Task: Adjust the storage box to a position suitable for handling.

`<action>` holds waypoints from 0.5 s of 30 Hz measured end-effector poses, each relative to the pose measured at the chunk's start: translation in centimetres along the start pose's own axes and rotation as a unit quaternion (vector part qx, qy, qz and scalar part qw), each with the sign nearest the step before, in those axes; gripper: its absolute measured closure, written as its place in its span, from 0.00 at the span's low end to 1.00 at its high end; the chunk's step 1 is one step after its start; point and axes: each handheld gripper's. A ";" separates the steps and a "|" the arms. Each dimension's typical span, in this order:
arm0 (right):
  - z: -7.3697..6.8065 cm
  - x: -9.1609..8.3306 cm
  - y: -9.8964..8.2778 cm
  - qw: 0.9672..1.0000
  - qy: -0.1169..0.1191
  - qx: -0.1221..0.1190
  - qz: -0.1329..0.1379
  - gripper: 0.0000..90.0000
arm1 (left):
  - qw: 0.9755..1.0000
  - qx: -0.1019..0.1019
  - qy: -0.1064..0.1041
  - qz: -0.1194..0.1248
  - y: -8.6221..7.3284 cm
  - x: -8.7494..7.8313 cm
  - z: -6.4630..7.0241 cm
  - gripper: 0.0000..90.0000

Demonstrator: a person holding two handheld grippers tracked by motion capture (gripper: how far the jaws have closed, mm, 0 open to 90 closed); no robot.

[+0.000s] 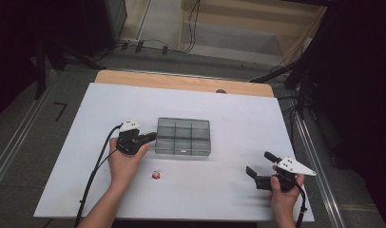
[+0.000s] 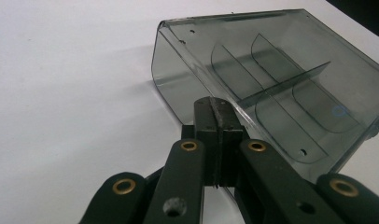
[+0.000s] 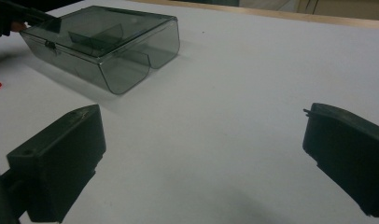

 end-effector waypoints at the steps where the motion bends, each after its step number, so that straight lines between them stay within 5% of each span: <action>1: 0.0 0.0 0.0 1.000 0.000 -0.001 0.000 0.00 | 1.000 0.000 0.000 0.000 0.0 0.0 0.0 0.99; 13: 0.1 0.0 0.0 1.000 0.000 -0.001 0.001 0.00 | 1.000 0.005 -0.010 -0.006 0.1 0.3 0.5 0.99; 15: 0.1 -0.1 0.0 1.000 0.000 0.001 0.003 0.00 | 1.000 0.019 -0.002 -0.006 0.1 -0.1 0.6 0.99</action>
Point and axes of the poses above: each handheld gripper's, and its own axes: x roughly forward along the jaws, y roughly out of its top, z roughly to its right, and after that the axes turned 9 degrees about y, right-handed
